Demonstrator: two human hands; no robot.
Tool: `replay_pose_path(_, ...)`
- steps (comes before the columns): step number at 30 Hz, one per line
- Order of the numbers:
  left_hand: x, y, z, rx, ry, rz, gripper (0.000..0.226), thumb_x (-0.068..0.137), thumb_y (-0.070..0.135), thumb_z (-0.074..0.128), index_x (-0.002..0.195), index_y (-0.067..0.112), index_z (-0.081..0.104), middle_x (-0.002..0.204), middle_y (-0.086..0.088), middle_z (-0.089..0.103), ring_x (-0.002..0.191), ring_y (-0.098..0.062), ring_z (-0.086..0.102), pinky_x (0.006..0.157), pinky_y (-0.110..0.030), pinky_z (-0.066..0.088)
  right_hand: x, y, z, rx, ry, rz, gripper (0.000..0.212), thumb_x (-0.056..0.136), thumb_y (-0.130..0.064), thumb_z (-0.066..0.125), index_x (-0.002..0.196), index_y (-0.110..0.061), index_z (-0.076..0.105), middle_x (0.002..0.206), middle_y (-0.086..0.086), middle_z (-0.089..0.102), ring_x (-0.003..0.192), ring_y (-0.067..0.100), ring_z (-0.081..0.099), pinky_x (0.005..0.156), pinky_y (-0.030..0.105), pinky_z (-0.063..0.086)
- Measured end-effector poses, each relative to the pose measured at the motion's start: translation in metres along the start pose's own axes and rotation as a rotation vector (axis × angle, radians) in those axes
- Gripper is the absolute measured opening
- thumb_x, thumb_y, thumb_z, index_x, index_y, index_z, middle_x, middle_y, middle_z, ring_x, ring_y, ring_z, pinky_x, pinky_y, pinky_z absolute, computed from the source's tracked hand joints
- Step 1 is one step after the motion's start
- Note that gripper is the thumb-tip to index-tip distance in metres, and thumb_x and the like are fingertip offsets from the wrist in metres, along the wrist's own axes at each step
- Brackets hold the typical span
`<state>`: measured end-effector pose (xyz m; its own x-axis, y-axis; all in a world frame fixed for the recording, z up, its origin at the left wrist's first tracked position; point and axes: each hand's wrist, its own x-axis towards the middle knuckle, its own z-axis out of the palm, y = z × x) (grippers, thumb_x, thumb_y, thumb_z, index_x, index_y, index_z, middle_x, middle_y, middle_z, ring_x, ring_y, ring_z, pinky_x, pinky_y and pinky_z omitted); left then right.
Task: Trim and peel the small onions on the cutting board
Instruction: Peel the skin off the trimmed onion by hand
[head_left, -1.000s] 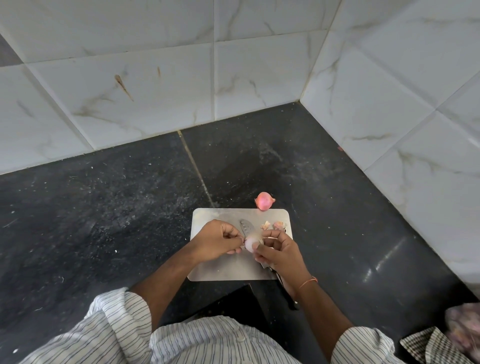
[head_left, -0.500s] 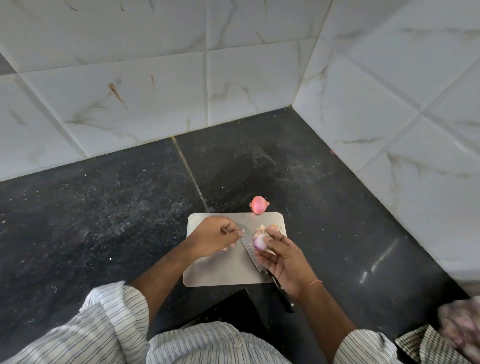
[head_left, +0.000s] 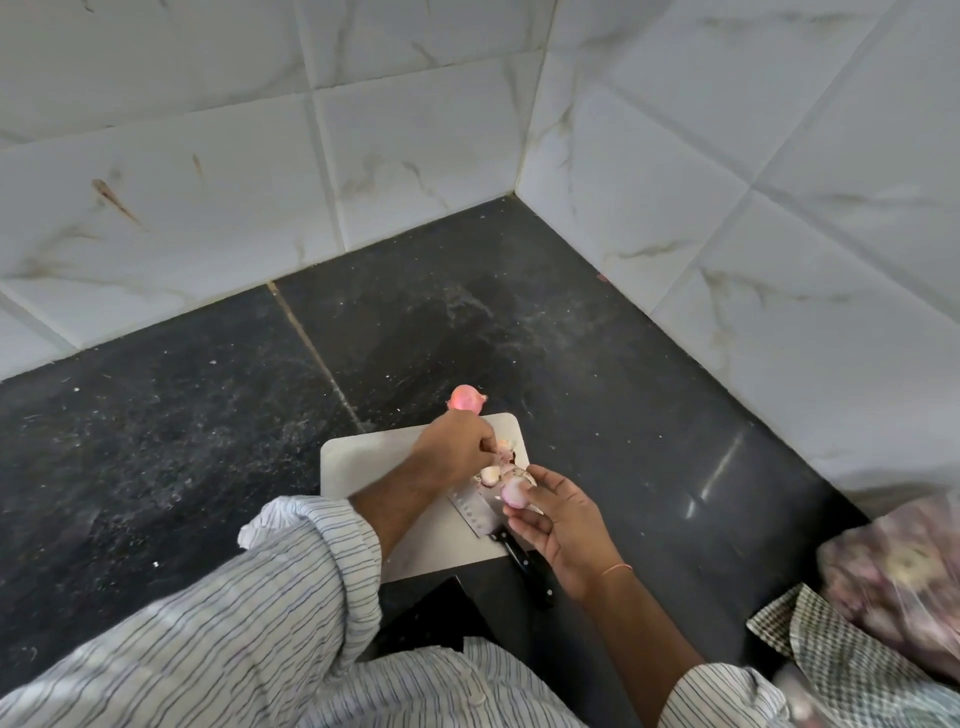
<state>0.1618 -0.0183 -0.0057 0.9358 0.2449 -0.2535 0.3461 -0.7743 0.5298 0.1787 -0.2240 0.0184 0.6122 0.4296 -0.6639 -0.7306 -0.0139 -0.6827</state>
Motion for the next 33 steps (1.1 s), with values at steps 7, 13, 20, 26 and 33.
replay_pose_path(7, 0.005, -0.017, 0.004, -0.014, -0.156, 0.207, 0.056, 0.101, -0.001, 0.059, 0.145, 0.033, 0.068, 0.170, 0.000, 0.032, 0.147, -0.021, 0.047, 0.108, -0.019, 0.044, 0.004, -0.002, -0.009, -0.002, 0.002, 0.004, 0.034, 0.100, -0.009, 0.071, 0.132, -0.012, 0.064, 0.116, 0.018, 0.079, 0.096, 0.029, 0.079, 0.094, 0.042, 0.063)
replay_pose_path(13, -0.032, -0.018, -0.012, -0.255, -0.110, 0.231, 0.081, 0.096, 0.012, 0.069, 0.167, 0.029, 0.036, 0.175, 0.015, 0.021, 0.159, 0.001, 0.019, 0.127, -0.024, 0.030, 0.005, -0.006, -0.001, 0.026, -0.063, 0.020, 0.035, 0.099, -0.015, 0.072, 0.133, -0.014, 0.065, 0.119, 0.020, 0.078, 0.101, 0.032, 0.075, 0.101, 0.046, 0.060)
replay_pose_path(20, -0.085, -0.026, -0.011, -0.482, 0.039, 0.066, 0.077, 0.089, 0.030, 0.081, 0.155, 0.052, 0.048, 0.136, 0.038, 0.063, 0.109, 0.000, 0.069, 0.088, -0.018, 0.055, 0.004, -0.006, 0.020, 0.038, -0.167, 0.081, 0.044, 0.097, -0.016, 0.073, 0.137, -0.003, 0.062, 0.114, 0.026, 0.076, 0.085, 0.029, 0.074, 0.081, 0.038, 0.065)
replay_pose_path(26, -0.108, -0.031, -0.010, -0.601, 0.139, 0.086, 0.072, 0.085, 0.028, 0.090, 0.146, 0.051, 0.060, 0.132, 0.028, 0.070, 0.102, -0.011, 0.073, 0.083, -0.018, 0.058, -0.001, -0.003, 0.038, -0.022, -0.246, 0.144, 0.042, 0.096, -0.023, 0.073, 0.132, -0.002, 0.065, 0.108, 0.023, 0.076, 0.084, 0.026, 0.076, 0.082, 0.036, 0.065)
replay_pose_path(33, -0.113, -0.035, -0.005, -0.690, 0.245, 0.033, 0.053, 0.088, 0.028, 0.089, 0.128, 0.058, 0.071, 0.118, 0.022, 0.077, 0.103, -0.010, 0.075, 0.097, -0.035, 0.061, -0.008, 0.000, 0.046, -0.136, -0.307, 0.122, 0.032, 0.096, -0.028, 0.076, 0.124, -0.012, 0.073, 0.108, 0.015, 0.078, 0.083, 0.023, 0.076, 0.077, 0.033, 0.065)
